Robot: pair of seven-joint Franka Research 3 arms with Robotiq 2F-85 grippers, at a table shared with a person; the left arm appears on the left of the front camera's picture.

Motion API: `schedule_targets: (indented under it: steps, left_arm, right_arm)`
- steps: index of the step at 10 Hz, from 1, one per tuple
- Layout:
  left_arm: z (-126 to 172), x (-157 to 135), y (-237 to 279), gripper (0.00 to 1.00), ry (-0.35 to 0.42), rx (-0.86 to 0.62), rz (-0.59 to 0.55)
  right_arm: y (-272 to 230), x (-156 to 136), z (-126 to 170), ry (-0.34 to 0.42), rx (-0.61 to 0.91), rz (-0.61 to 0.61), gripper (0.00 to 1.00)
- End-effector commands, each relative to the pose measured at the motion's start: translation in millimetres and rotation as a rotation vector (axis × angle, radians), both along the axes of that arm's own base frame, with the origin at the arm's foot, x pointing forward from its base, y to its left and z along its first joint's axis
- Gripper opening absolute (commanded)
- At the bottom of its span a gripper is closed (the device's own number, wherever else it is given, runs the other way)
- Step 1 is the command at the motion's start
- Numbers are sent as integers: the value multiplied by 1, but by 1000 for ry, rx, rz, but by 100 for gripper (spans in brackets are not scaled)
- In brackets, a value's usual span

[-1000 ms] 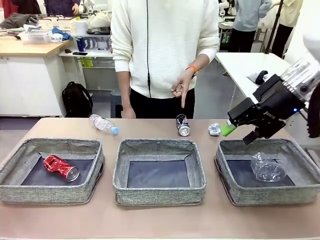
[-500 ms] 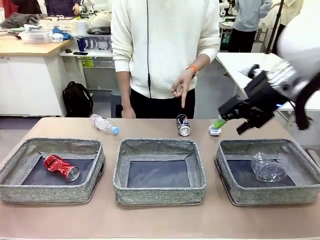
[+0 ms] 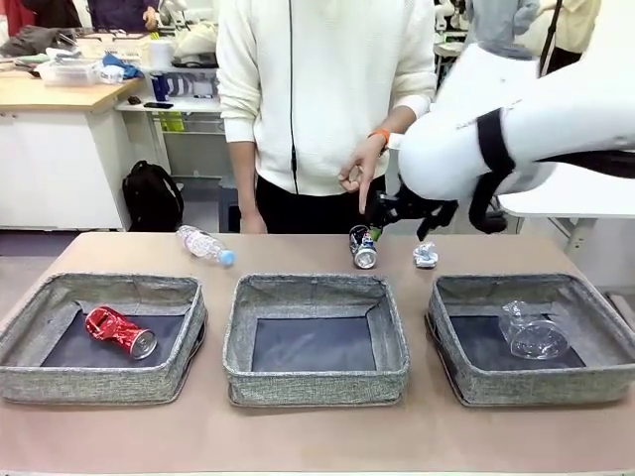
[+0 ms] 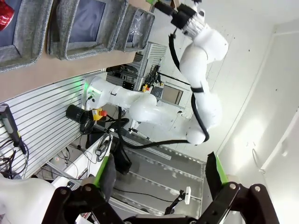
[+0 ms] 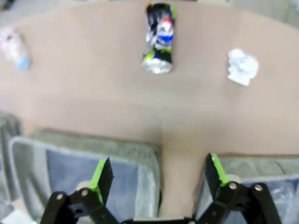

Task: Sort the waste into the appropriate baskets.
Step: Pick up the waste item pointed out by the person.

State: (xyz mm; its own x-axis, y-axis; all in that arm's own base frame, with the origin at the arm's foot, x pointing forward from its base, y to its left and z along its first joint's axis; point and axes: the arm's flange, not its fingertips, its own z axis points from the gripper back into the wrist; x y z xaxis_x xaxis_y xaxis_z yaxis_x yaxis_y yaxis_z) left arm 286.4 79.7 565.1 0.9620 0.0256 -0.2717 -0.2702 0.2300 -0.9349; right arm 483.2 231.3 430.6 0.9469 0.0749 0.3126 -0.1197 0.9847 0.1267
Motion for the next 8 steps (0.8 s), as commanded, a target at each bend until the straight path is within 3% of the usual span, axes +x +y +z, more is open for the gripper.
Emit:
schedule_targets:
  steps: [1, 2, 3, 5, 8]
  left_arm:
    - [3, -3, 0, 100, -8, -10, -6]
    - [3, -3, 0, 100, -8, -10, -6]
    - [3, -3, 0, 100, -8, -10, -6]
    - [3, -3, 0, 100, -8, -10, -6]
    - [3, -3, 0, 100, -8, -10, -6]
  right_arm:
    - [32, 46, -14, -38, -10, -111, 100]
    - [31, 42, -19, -3, 59, -38, 100]
    - [10, 21, -14, 1, -8, -43, 100]
    - [10, 21, -14, 1, -8, -43, 100]
    - [29, 82, -44, -4, -50, -91, 100]
